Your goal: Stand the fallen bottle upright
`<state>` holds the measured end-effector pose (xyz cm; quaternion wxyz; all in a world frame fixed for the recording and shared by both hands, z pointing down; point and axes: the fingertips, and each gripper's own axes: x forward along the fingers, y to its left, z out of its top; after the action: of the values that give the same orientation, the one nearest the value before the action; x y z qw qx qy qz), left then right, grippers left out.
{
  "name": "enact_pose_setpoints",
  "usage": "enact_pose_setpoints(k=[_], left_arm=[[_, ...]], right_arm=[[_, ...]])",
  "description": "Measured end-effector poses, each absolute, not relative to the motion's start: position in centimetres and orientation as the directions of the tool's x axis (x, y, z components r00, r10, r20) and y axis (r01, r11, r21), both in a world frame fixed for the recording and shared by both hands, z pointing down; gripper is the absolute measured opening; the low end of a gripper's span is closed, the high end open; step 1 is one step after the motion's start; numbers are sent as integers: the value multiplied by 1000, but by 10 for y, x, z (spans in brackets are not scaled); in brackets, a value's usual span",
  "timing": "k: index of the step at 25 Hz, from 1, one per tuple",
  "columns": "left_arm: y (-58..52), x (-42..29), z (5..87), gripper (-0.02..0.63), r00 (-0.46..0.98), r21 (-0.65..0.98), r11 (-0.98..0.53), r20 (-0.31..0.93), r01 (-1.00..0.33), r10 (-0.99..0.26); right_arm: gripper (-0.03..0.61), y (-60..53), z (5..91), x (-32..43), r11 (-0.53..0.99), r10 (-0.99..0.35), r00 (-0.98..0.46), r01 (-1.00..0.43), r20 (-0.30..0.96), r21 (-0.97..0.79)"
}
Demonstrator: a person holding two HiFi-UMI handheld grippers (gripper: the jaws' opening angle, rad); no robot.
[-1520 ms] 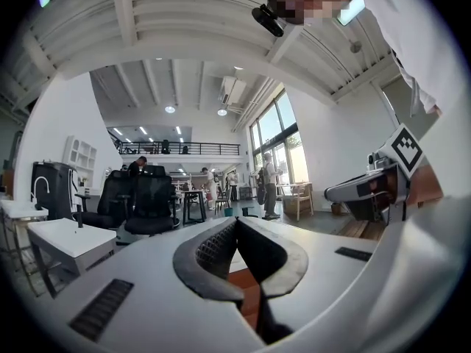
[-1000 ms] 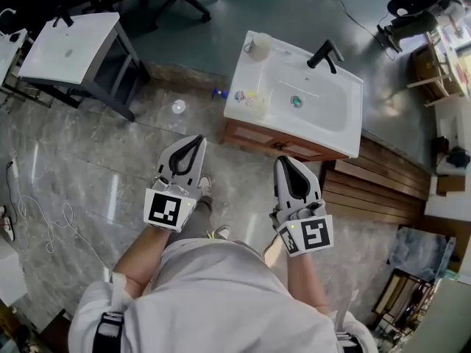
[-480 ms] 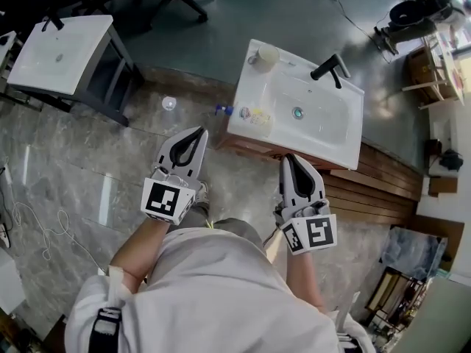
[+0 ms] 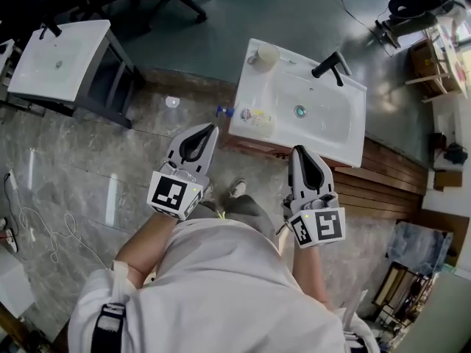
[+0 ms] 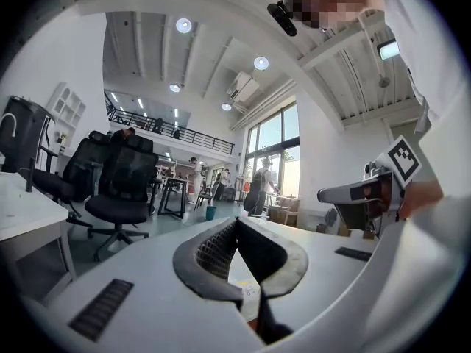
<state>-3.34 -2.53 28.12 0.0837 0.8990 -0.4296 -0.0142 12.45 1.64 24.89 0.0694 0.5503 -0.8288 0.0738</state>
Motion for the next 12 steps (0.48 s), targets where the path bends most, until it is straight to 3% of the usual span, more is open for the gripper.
enact_pose_setpoints(k=[12], left_arm=[[-48,4,263,18,527,107,-520,47,-847,-849]], right_arm=[[43,-40,243,147,550,-817,-550,-834,172,-51]])
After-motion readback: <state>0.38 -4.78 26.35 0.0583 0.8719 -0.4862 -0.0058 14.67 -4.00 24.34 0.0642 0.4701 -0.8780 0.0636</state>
